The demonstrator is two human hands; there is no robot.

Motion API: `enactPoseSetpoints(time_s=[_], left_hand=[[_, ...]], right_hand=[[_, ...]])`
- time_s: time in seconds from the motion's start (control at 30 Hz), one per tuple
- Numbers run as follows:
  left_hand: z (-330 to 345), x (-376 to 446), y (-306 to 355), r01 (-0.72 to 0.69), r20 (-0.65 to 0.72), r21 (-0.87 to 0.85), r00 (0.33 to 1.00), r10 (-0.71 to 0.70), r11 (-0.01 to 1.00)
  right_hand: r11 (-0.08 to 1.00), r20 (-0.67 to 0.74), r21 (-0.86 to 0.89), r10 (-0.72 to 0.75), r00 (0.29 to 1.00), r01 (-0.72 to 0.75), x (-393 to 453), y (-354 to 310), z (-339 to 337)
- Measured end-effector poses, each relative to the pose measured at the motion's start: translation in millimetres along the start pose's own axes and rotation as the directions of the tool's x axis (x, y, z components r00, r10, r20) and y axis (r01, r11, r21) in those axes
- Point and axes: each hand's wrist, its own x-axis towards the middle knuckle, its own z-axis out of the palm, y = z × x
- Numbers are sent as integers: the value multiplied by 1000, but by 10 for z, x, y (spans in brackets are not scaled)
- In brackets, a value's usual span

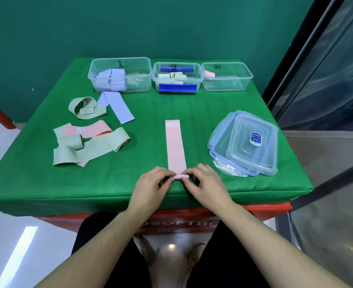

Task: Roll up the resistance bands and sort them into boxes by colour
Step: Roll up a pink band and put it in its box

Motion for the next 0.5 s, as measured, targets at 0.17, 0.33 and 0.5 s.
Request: enactPoseSetpoints(time_s=[0.17, 0.33, 0.5], left_hand=[[22, -85, -41, -5, 19, -9, 1000, 5, 1000], [9, -41, -22, 26, 24, 15, 999, -26, 1000], [11, -25, 1, 28, 20, 34, 999, -29, 999]], right_hand=[[1000, -25, 26, 18, 1000, -18, -85, 3, 40], [997, -38, 30, -72, 997, 73, -27, -3, -1], [990, 30, 18, -141, 989, 141, 53, 66, -14]])
